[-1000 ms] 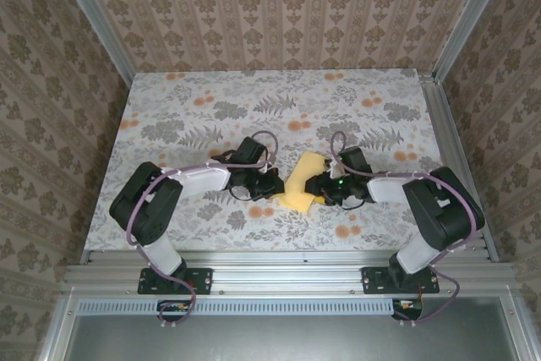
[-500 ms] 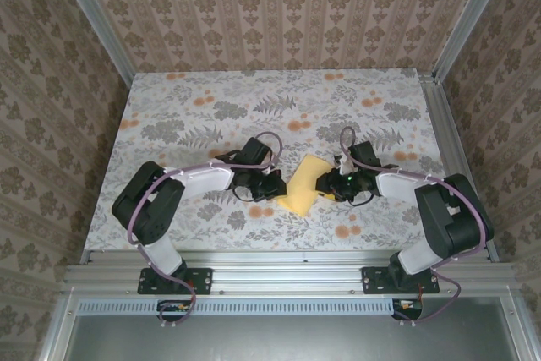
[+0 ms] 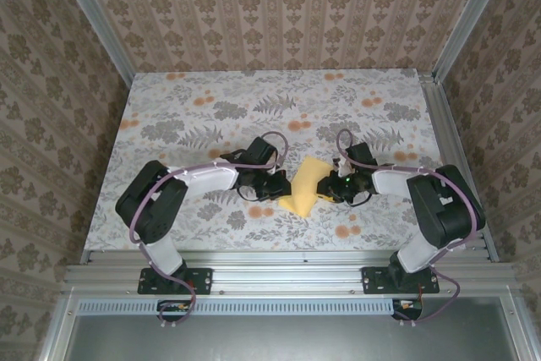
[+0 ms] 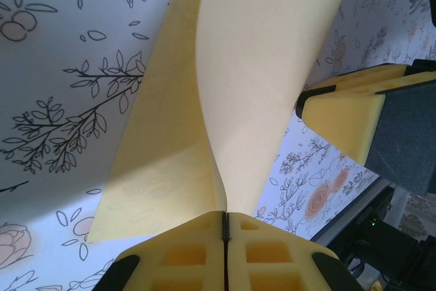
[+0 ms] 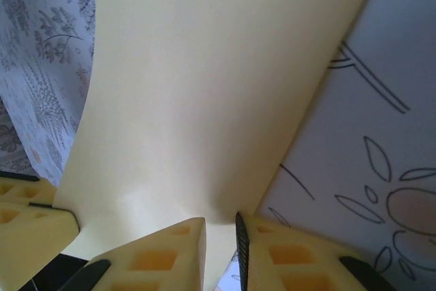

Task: Fold a paper plane with a square sheet of paper (pick it up from the middle)

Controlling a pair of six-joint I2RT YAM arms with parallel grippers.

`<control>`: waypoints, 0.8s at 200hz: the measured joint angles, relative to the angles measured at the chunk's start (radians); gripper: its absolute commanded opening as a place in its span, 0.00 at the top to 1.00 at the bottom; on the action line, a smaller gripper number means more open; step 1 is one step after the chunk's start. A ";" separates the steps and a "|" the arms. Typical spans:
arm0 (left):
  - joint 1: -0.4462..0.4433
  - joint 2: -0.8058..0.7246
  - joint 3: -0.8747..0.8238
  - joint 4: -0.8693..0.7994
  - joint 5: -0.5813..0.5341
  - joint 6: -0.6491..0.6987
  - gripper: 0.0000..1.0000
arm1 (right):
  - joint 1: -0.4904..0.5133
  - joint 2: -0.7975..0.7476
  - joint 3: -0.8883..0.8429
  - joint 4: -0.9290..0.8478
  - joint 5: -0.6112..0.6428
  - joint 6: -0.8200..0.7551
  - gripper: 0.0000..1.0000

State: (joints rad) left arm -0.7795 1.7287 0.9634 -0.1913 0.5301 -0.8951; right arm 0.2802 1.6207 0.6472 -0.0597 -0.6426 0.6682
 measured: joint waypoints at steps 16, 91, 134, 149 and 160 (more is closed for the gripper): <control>-0.002 0.000 0.004 -0.005 -0.003 0.000 0.92 | 0.000 0.010 0.000 0.007 0.000 0.000 0.81; -0.011 0.017 0.060 -0.015 -0.006 0.006 0.91 | 0.009 0.031 0.013 0.025 0.000 0.000 0.85; -0.012 0.059 0.067 -0.016 -0.006 0.007 0.91 | 0.011 0.034 0.014 0.027 0.000 0.000 0.86; -0.012 0.075 0.079 -0.019 -0.005 0.007 0.91 | 0.011 0.037 0.014 0.027 0.000 -0.001 0.87; -0.013 0.082 0.091 -0.019 -0.005 0.007 0.91 | 0.012 0.037 0.015 0.027 0.000 -0.004 0.87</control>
State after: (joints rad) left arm -0.7925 1.8107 1.0542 -0.2108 0.5247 -0.8883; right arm 0.2924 1.6581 0.6621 -0.0330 -0.6422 0.6643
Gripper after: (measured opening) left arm 0.093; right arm 0.135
